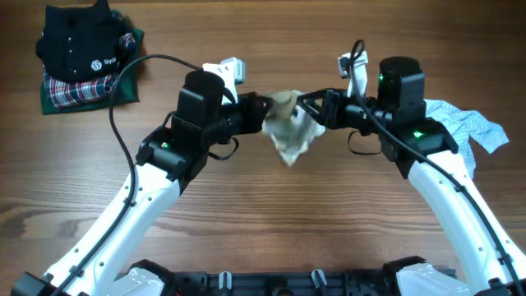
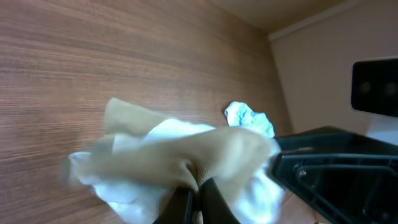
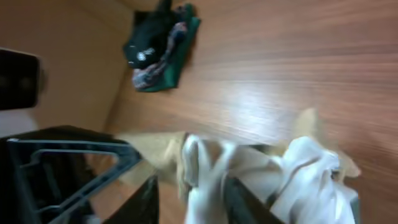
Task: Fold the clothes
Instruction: 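Grasp the bodysuit with the left gripper and release the right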
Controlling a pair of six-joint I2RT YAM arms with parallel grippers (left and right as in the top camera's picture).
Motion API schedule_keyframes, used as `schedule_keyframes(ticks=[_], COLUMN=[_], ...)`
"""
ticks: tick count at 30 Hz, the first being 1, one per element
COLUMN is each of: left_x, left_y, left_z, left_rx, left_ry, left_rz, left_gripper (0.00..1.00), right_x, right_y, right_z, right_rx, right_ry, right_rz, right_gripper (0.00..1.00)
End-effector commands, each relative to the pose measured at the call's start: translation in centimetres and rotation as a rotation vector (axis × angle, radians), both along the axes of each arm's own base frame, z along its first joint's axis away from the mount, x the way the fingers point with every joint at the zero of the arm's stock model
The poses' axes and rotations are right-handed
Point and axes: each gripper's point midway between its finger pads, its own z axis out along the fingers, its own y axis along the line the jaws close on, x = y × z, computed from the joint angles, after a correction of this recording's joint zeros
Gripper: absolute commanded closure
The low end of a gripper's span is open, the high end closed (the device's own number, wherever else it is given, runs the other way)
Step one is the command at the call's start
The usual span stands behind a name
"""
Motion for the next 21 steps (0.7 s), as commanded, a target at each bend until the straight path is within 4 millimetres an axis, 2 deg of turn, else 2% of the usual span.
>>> schedule_keyframes(ticks=[1,3,6,8,12,15,17,21], left_x=[0.6,1.0,1.8,2.6,3.0,3.2,3.3,3.2], left_y=[0.4,0.8,1.3,2.1,2.1,2.0,2.0,2.0], left_z=[0.4,0.4,1.1,1.6,2.2,2.7,2.9,2.8], left_rx=[0.015,0.026,-0.009,-0.071,-0.119,-0.158,-0.162,-0.162], left_ry=[-0.023,-0.034,-0.042,-0.008,-0.001,0.007,0.004,0.004], left_rz=[0.031,0.057,0.094,0.158,0.184,0.203,0.203,0.203], left_gripper=[0.96,0.96,0.96,0.96,0.96,0.96,0.96,0.96], right_x=[1.2,0.8,-0.2,-1.0,-2.0,-2.2,-2.4,-2.4], right_y=[-2.5,-3.6,-3.8,-3.9,-3.9,-1.9,0.3,3.6], right_z=[-2.2,-3.5,-4.5,-5.6,-8.7,-10.1,-10.8,-12.1], right_rx=[-0.199,-0.284,-0.332,-0.359,-0.409,-0.475,-0.538,-0.579], right_ry=[-0.038,-0.025,-0.009,0.006,-0.009,-0.098,-0.168,-0.175], right_rz=[-0.081,-0.088,-0.043,-0.008,0.048,0.081,0.095,-0.043], right_gripper=[0.42,0.38,0.34,0.35,0.4,0.43,0.43,0.43])
